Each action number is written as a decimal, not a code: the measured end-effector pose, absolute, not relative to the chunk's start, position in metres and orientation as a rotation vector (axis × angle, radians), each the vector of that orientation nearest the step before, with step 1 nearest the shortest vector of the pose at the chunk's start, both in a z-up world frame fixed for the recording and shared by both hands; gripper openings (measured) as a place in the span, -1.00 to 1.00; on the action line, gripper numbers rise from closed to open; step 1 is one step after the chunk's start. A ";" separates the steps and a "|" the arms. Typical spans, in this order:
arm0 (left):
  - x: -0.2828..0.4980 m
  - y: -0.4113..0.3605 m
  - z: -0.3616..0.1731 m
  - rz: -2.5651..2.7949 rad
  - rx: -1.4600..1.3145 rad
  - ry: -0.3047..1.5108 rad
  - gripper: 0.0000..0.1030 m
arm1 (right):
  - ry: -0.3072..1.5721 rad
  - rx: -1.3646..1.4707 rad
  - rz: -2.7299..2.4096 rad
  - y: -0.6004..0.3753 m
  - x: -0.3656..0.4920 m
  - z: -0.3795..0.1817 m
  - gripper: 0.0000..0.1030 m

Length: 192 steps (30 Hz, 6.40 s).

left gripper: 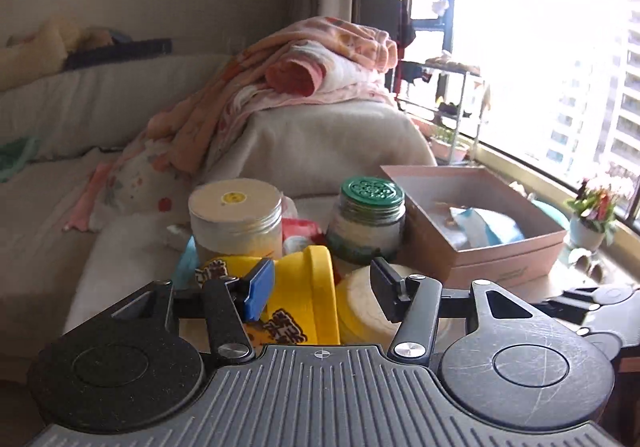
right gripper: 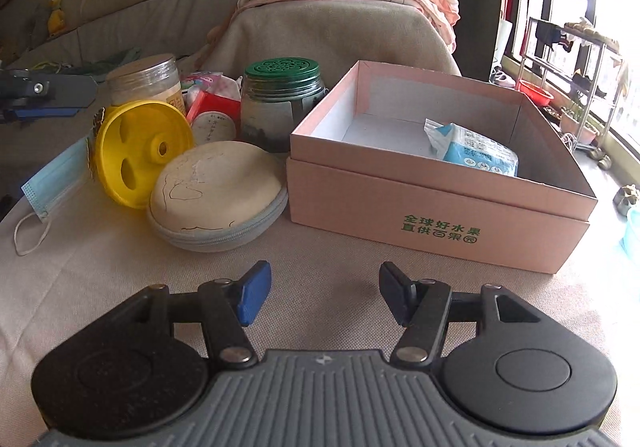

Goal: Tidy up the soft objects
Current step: 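Grasp the yellow cup with the left tool, then grasp the beige round case with the right tool while the left tool holds the yellow cup, then carry the cup and case into the pink box and open both tools, then grasp the blue face mask with the left tool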

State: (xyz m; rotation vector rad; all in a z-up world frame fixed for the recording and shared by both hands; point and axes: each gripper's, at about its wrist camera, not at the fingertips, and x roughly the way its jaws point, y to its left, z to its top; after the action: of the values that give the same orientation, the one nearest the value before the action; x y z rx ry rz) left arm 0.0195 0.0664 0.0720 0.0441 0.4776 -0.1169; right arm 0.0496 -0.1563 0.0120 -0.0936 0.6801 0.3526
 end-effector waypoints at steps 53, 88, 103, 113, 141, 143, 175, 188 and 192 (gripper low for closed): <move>0.006 0.129 0.028 -0.176 -0.162 0.474 -0.17 | 0.611 0.071 0.693 -0.100 0.053 0.088 0.02; 0.007 0.121 0.029 -0.146 -0.150 0.508 -0.12 | 0.739 0.339 0.734 -0.130 0.080 0.069 0.03; 0.014 0.115 0.032 -0.129 -0.123 0.526 -0.13 | 0.895 0.291 0.673 -0.108 0.090 0.043 -0.22; 0.020 0.106 0.040 -0.082 -0.084 0.551 -0.48 | 0.752 0.152 0.601 -0.149 0.047 0.074 -0.22; 0.057 -0.071 0.206 -0.471 0.373 0.280 -0.76 | 0.321 0.164 0.345 -0.338 -0.031 0.216 -0.22; 0.094 -0.078 0.193 -0.496 0.409 0.328 -0.73 | 0.337 0.149 0.328 -0.340 -0.021 0.211 -0.22; 0.102 0.079 0.099 -0.488 -0.019 0.688 -0.46 | 0.696 -0.090 0.340 -0.212 0.197 0.170 0.10; 0.050 0.198 0.131 -0.173 -0.124 0.566 -0.46 | 0.678 0.091 0.408 -0.141 0.146 0.260 0.14; 0.053 0.221 0.131 -0.159 -0.117 0.602 -0.46 | 0.598 0.063 0.444 -0.091 0.139 0.294 0.31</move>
State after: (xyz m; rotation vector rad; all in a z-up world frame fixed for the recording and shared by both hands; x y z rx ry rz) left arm 0.0528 0.2209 0.1315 -0.1167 0.6024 -0.1592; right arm 0.1388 -0.0906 0.2942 0.0632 0.5982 0.4439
